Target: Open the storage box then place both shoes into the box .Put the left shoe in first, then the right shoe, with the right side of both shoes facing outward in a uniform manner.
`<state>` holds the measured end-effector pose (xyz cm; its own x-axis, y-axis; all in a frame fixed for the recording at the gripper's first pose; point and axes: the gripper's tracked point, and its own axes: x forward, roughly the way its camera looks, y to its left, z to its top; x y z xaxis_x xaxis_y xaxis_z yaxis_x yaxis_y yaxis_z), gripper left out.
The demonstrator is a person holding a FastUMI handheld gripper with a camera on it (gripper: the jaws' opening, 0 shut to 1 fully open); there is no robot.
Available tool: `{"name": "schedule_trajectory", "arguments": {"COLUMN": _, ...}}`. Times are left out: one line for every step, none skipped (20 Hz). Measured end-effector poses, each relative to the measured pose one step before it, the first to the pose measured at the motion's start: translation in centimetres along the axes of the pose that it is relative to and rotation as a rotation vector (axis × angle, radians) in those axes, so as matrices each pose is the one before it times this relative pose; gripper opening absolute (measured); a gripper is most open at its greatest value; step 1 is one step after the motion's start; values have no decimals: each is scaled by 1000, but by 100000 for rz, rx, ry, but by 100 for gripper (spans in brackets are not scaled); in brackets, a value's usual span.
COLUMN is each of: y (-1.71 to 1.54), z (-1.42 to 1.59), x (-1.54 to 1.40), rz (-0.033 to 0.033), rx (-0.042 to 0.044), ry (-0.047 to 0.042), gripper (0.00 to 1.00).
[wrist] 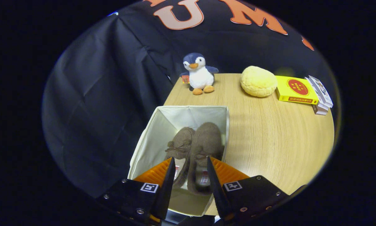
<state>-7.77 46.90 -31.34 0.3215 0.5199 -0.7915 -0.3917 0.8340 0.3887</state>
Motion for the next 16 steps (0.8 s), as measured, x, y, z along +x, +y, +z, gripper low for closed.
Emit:
{"name": "schedule_trajectory", "arguments": {"y": 168, "z": 548, "x": -965, "rz": 2004, "rx": -1590, "ry": -2736, "gripper": 64}}
{"name": "schedule_trajectory", "arguments": {"y": 49, "z": 562, "x": -1096, "rz": 1839, "rx": -1297, "ry": -3003, "gripper": 68}}
{"name": "schedule_trajectory", "arguments": {"y": 82, "z": 816, "x": -1096, "rz": 1694, "rx": -1189, "ry": -3419, "gripper": 73}}
{"name": "schedule_trajectory", "arguments": {"y": -117, "z": 830, "x": -1249, "rz": 1037, "rx": -1063, "ry": -3745, "gripper": 76}}
{"name": "schedule_trajectory", "arguments": {"y": -81, "z": 1007, "x": -1309, "rz": 1177, "rx": -1375, "ry": -4103, "gripper": 81}}
{"name": "schedule_trajectory", "arguments": {"y": -262, "z": 1260, "x": -1205, "rz": 91, "rx": -1692, "ry": -4602, "gripper": 83}}
{"name": "schedule_trajectory", "arguments": {"y": -370, "z": 1254, "x": -1501, "rz": -470, "rx": -1403, "ry": -4900, "gripper": 86}}
{"name": "schedule_trajectory", "arguments": {"y": -679, "z": 1293, "x": -1345, "rz": -1125, "rx": -1151, "ry": -4951, "gripper": 88}}
{"name": "schedule_trajectory", "arguments": {"y": -823, "z": 1238, "x": -1159, "rz": -1379, "rx": -1030, "ry": -4814, "gripper": 89}}
{"name": "schedule_trajectory", "arguments": {"y": -1090, "z": 1153, "x": -925, "rz": -1977, "rx": -1116, "ry": -4680, "gripper": 90}}
{"name": "schedule_trajectory", "arguments": {"y": -1214, "z": 918, "x": -843, "rz": -2167, "rx": -864, "ry": -3463, "gripper": 90}}
{"name": "schedule_trajectory", "arguments": {"y": -1182, "z": 671, "x": -813, "rz": -1354, "rx": -220, "ry": -2680, "gripper": 90}}
{"name": "schedule_trajectory", "arguments": {"y": -889, "z": 760, "x": -871, "rz": -1220, "rx": 173, "ry": -2629, "gripper": 90}}
{"name": "schedule_trajectory", "arguments": {"y": -1024, "z": 985, "x": -991, "rz": -964, "rx": 147, "ry": -2976, "gripper": 90}}
{"name": "schedule_trajectory", "arguments": {"y": -991, "z": 1041, "x": -755, "rz": -972, "rx": -456, "ry": -3965, "gripper": 90}}
{"name": "schedule_trajectory", "arguments": {"y": -1033, "z": 1061, "x": -414, "rz": -422, "rx": -1412, "ry": -4797, "gripper": 90}}
